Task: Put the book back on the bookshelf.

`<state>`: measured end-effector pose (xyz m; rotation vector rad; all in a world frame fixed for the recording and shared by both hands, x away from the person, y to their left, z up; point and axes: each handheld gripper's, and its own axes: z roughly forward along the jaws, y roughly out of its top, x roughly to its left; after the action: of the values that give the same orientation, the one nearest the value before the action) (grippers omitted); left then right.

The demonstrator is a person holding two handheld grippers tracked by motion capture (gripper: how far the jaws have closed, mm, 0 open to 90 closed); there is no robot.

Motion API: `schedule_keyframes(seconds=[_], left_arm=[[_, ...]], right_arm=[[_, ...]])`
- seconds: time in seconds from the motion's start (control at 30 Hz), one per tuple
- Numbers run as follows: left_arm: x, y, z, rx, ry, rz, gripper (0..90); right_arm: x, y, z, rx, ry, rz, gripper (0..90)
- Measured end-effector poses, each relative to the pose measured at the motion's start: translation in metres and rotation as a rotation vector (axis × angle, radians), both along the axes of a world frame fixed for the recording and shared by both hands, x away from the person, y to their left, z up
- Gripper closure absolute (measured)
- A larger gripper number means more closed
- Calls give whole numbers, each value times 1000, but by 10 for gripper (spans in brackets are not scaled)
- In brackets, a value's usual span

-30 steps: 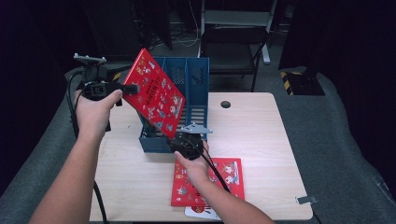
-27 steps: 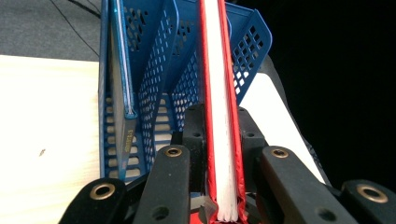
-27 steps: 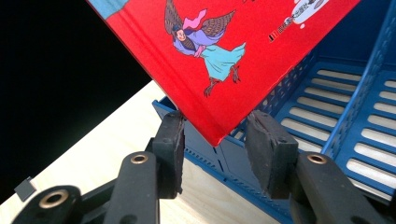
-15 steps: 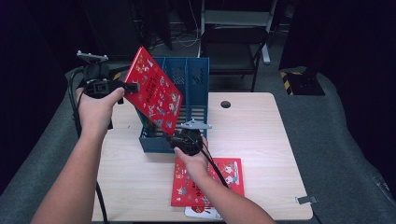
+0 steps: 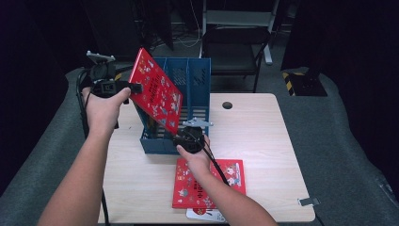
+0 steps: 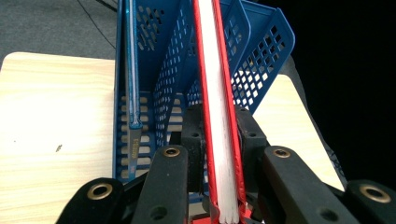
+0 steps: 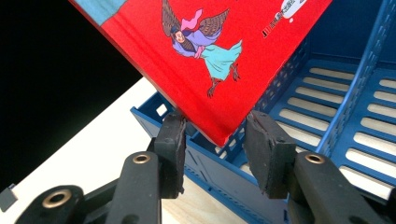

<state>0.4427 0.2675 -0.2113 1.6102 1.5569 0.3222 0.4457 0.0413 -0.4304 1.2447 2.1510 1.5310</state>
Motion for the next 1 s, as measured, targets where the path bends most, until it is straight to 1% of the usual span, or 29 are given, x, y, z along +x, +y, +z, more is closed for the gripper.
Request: schedule_keyframes(seconds=[0.03, 0.07, 0.1, 0.17, 0.23, 0.3, 0.33, 0.37, 0.4, 0.5, 0.53, 0.57, 0.6, 0.67, 0.7, 0.73, 0.77, 0.8, 0.9, 0.93, 0.97, 1.0], left_arm=[[1, 0, -1, 8, -1, -5, 777], [2, -2, -2, 3, 0, 7, 777], [2, -2, -2, 5, 8, 4, 777], [4, -4, -2, 13, 9, 1, 776], [4, -5, -2, 24, 5, -2, 776], [5, -5, -2, 29, 5, -2, 777], [5, -6, -3, 29, 6, -2, 777], [5, -6, -3, 33, 6, -5, 776], [5, -7, -3, 29, 11, 3, 776], [7, -8, -4, 33, 11, 2, 776], [7, -8, -4, 32, 10, 3, 776], [7, -8, -4, 35, 10, 4, 776], [8, -9, -5, 37, 12, 4, 777], [8, -10, -5, 38, 15, 5, 777], [9, -10, -6, 42, 14, 3, 777], [10, -11, -7, 43, 15, 3, 777], [11, -11, -8, 46, 16, 3, 778], [11, -12, -8, 48, 25, -1, 778], [14, -14, -10, 54, 27, -1, 779], [14, -15, -9, 55, 35, -4, 780], [15, -16, -10, 52, 33, 1, 780], [15, -16, -10, 57, 37, 0, 780]], right_arm=[[1, 0, 0, -6, 2, -1, 588], [2, 0, -1, -3, 10, -9, 589], [3, -1, -1, -10, 10, -8, 589], [4, -1, -2, -7, 18, -12, 588], [6, -1, -4, -18, 7, 7, 587], [6, 1, -4, -9, 17, 12, 586], [7, 0, -4, -26, 10, 13, 586], [8, 0, -5, -29, 12, 16, 586], [8, 0, -5, -30, 17, 11, 586], [11, 1, -5, -42, 16, 11, 586], [11, 1, -5, -36, 22, 10, 586], [12, 1, -5, -48, 16, 11, 586], [12, 1, -5, -47, 26, 6, 586], [12, 2, -6, -46, 31, 4, 586], [13, 2, -6, -53, 27, 6, 585], [14, 3, -7, -45, 30, 8, 586], [15, 2, -8, -59, 30, 6, 585], [15, 3, -8, -57, 39, 6, 585], [17, 3, -11, -68, 37, 0, 584], [17, 3, -11, -64, 42, -4, 584], [18, 3, -12, -76, 34, -4, 584], [18, 3, -12, -76, 37, -3, 583]])
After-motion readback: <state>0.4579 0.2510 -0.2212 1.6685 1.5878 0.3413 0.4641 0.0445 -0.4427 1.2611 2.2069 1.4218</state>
